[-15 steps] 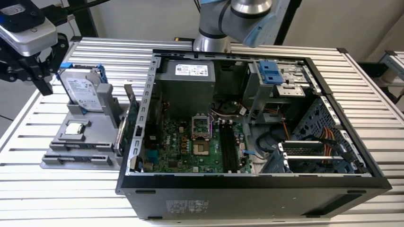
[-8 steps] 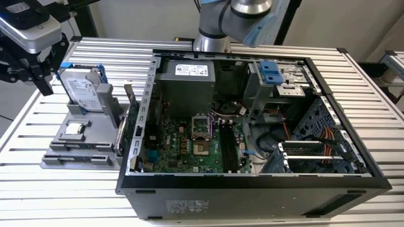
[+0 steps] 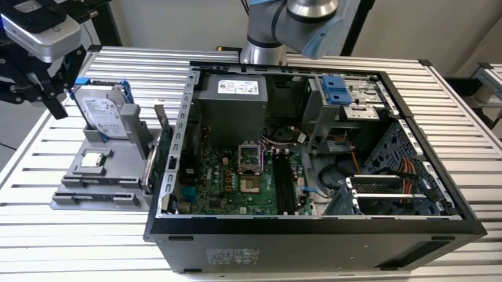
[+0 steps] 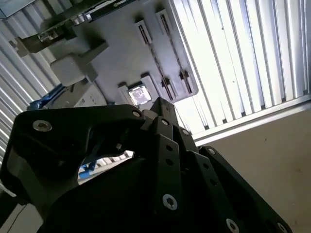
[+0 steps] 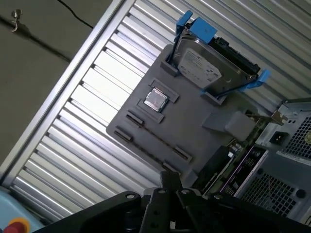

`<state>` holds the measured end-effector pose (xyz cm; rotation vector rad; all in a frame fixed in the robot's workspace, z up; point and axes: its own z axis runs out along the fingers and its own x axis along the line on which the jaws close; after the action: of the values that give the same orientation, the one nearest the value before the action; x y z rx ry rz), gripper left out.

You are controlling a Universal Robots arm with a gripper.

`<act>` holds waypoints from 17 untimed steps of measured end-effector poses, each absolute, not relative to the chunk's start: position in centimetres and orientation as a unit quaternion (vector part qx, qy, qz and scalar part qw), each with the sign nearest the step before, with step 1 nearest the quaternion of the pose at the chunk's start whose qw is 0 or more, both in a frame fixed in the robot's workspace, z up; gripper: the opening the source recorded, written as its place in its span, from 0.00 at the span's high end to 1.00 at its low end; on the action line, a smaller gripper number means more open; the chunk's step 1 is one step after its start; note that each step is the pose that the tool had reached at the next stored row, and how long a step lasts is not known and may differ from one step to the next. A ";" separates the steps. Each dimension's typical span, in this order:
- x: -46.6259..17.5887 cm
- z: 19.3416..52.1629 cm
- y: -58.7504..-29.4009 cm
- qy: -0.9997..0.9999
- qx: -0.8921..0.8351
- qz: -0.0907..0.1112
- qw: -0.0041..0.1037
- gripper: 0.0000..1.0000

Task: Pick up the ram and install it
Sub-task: 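Pick up the ram and move it above insertion slot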

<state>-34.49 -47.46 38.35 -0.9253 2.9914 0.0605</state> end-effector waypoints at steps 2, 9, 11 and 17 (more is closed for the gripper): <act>-34.5 38.3 -47.5 0.953 -0.304 0.018 0.005 1.00; -34.5 38.3 -47.5 0.942 -0.335 0.018 0.004 1.00; -34.5 38.3 -47.5 0.939 -0.345 0.018 0.004 1.00; -34.5 38.3 -47.5 0.930 -0.368 0.018 0.004 1.00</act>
<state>-34.49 -47.47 38.34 -1.1531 2.9135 0.0564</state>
